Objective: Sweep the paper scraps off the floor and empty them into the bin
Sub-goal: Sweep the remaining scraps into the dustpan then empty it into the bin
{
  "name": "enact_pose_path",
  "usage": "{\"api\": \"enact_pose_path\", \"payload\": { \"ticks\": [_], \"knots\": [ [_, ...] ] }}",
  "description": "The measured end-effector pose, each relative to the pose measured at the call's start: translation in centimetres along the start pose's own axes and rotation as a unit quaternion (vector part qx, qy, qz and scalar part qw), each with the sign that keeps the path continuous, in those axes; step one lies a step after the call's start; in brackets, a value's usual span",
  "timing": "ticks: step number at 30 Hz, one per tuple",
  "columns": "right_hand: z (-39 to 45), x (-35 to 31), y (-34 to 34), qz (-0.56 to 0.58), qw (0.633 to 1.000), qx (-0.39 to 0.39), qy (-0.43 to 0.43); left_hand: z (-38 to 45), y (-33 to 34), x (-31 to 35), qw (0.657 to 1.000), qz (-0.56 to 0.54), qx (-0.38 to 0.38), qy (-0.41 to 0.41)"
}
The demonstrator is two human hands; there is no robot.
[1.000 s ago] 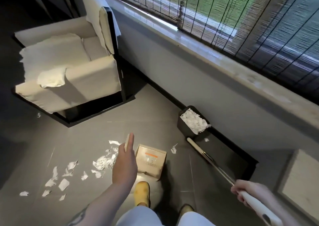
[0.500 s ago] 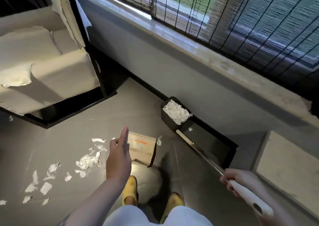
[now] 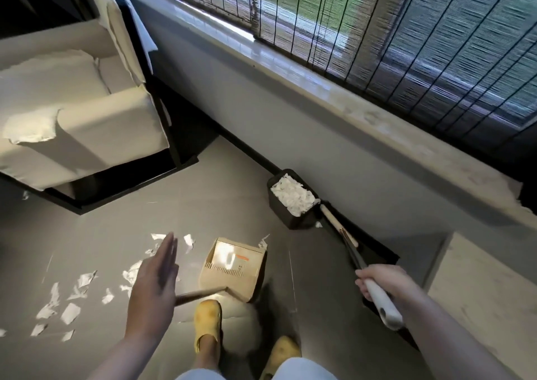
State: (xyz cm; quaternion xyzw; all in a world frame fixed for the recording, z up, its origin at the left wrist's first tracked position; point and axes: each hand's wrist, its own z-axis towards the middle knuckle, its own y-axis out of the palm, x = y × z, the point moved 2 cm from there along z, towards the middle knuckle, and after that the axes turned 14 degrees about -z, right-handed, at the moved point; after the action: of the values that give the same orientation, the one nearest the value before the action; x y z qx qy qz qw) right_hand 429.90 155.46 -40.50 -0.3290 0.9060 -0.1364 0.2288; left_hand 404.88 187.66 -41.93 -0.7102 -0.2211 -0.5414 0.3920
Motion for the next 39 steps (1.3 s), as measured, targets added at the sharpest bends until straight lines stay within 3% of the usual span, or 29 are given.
{"api": "enact_pose_path", "payload": {
  "ticks": [6, 13, 17, 24, 31, 35, 39],
  "knots": [
    [4.5, 2.1, 5.4, -0.009, 0.998, -0.042, 0.052, -4.6, -3.0, -1.0, 0.995, -0.084, 0.035, -0.042],
    [0.8, 5.8, 8.6, -0.078, 0.995, -0.027, 0.047, -6.9, -5.4, -0.6, 0.985, -0.147, 0.073, -0.058],
    [-0.8, 6.3, 10.2, -0.197, 0.980, -0.018, 0.022, -7.2, -8.1, -2.2, 0.971, -0.188, 0.122, -0.081],
    [-6.7, 6.6, 19.1, -0.367, 0.926, -0.069, -0.063, -8.6, -15.0, -4.6, 0.967, -0.213, 0.107, -0.086],
    [-12.9, 4.9, 23.5, -0.328, 0.932, -0.084, -0.125, -8.2, -23.1, -5.9, 0.967, -0.180, 0.157, -0.085],
    [-15.2, 4.7, 24.4, -0.339, 0.924, -0.073, -0.160, -8.4, -25.7, -6.3, 0.968, -0.191, 0.146, -0.072],
    [-14.5, 3.8, 27.3, -0.344, 0.927, -0.048, -0.140, -9.1, -27.9, -7.6, 0.960, -0.200, 0.177, -0.082]
  ]
}}
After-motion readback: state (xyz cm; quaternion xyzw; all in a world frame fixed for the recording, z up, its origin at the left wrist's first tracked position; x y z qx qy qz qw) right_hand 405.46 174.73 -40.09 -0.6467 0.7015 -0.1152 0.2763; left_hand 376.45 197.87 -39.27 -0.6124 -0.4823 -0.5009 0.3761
